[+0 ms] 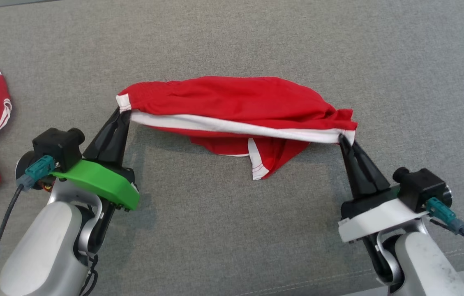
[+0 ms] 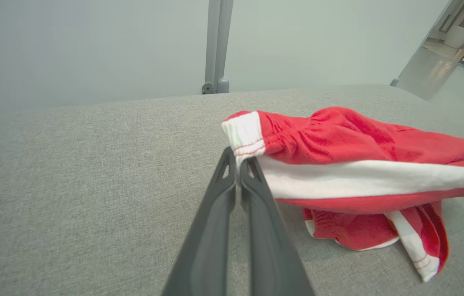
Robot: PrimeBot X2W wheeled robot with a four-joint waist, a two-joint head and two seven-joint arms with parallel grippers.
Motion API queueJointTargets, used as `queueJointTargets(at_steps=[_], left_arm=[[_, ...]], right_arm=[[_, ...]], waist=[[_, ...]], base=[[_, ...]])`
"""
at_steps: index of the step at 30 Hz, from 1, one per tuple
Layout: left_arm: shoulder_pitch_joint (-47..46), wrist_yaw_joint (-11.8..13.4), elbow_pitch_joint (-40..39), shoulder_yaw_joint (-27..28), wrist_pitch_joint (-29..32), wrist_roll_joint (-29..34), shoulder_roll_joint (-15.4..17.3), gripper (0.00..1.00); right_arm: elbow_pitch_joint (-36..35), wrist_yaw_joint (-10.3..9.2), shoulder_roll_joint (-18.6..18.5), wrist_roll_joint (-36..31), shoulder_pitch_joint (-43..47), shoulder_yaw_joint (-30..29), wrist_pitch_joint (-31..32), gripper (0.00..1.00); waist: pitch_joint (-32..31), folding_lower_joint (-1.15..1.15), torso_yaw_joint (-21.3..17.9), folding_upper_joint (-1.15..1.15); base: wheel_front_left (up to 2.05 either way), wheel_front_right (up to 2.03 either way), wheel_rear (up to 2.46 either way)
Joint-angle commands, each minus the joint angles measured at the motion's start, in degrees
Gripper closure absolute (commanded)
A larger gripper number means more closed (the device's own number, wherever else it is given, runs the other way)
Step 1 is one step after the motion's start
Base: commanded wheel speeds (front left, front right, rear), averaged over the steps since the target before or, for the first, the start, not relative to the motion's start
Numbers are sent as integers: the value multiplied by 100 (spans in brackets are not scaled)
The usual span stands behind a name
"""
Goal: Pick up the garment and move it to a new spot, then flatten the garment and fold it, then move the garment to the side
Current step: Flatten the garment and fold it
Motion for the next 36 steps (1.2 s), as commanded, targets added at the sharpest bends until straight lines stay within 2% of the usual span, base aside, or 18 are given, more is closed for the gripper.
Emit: queueJointTargets(at_steps=[1, 6, 12, 22, 30, 36], left_arm=[[75, 166, -329, 76, -20, 106, 108, 100], [-8, 400, -965, 186, 27, 162, 168, 100], [-283, 815, -1876, 436, 10, 362, 240, 100], [-425, 1305, -2909, 631, 152, 666, 322, 100], [-382, 1331, -3070, 589, 158, 710, 360, 100], [-1012, 1062, -2672, 585, 48, 628, 296, 100]], right_arm=[[-363, -2, -100, -110, -169, -114, -16, 100], [-965, -2, -235, -187, -476, -296, 107, 100], [-1609, -2, -393, -274, -1073, -518, 290, 100], [-2121, -2, -539, -233, -1508, -646, 610, 100], [-2015, -2, -519, -65, -1581, -644, 775, 100], [-1541, -2, -659, 105, -2440, -527, 745, 100]], waist=[[-107, 0, 29, 0], [-262, 0, 66, 0], [-539, 0, 117, 0], [-939, 0, 166, 0], [-849, 0, 151, 0], [-471, 0, 155, 0]], base=[[0, 0, 0], [0, 0, 0], [0, 0, 0], [0, 0, 0], [0, 0, 0], [0, 0, 0]])
